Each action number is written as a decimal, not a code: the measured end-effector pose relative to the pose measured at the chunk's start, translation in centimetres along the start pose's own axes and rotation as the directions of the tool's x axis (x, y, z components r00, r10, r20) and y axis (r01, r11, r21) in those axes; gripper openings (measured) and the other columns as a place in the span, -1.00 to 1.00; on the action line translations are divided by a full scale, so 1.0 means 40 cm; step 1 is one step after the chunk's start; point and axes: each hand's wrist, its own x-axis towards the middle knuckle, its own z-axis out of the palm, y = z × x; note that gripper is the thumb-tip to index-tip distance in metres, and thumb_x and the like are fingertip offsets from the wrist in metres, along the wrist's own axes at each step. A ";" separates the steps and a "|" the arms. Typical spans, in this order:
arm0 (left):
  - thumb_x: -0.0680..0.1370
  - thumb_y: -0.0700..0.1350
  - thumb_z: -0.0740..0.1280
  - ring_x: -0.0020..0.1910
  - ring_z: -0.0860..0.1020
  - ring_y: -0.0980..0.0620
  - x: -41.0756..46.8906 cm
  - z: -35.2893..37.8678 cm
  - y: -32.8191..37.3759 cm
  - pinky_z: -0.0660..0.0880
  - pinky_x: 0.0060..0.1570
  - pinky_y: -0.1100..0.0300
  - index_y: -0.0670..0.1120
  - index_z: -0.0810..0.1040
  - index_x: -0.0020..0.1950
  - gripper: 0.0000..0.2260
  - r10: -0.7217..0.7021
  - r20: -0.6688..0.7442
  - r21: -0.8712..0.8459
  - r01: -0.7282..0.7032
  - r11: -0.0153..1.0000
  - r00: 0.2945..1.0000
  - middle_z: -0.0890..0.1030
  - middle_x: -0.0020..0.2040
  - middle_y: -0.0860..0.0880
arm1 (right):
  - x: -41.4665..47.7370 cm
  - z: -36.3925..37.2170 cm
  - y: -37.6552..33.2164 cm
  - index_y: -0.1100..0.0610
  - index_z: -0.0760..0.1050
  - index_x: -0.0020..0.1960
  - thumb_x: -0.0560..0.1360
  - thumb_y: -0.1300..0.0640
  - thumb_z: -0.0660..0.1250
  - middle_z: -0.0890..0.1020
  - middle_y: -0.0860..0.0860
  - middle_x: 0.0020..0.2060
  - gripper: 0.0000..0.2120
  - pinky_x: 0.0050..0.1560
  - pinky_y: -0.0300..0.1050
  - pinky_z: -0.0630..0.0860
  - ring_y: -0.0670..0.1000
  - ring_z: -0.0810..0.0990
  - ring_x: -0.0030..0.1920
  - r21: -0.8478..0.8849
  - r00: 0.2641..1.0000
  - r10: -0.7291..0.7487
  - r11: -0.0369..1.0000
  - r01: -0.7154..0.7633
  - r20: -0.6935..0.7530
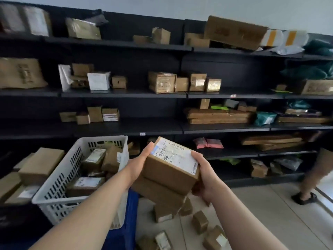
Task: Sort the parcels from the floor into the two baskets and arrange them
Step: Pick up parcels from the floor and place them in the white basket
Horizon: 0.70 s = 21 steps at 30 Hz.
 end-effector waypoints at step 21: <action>0.45 0.21 0.39 0.13 0.54 -0.13 0.023 -0.814 -0.232 0.49 0.16 -0.10 0.25 0.45 0.22 -0.64 -0.050 -0.455 -0.145 -0.019 0.989 0.889 0.55 0.20 -0.03 | 0.239 0.806 0.096 0.07 0.57 0.15 0.47 -0.30 0.27 0.73 0.19 -0.14 -0.50 0.17 0.18 0.52 0.19 0.64 -0.04 0.025 0.931 0.187 0.978 -0.205 0.313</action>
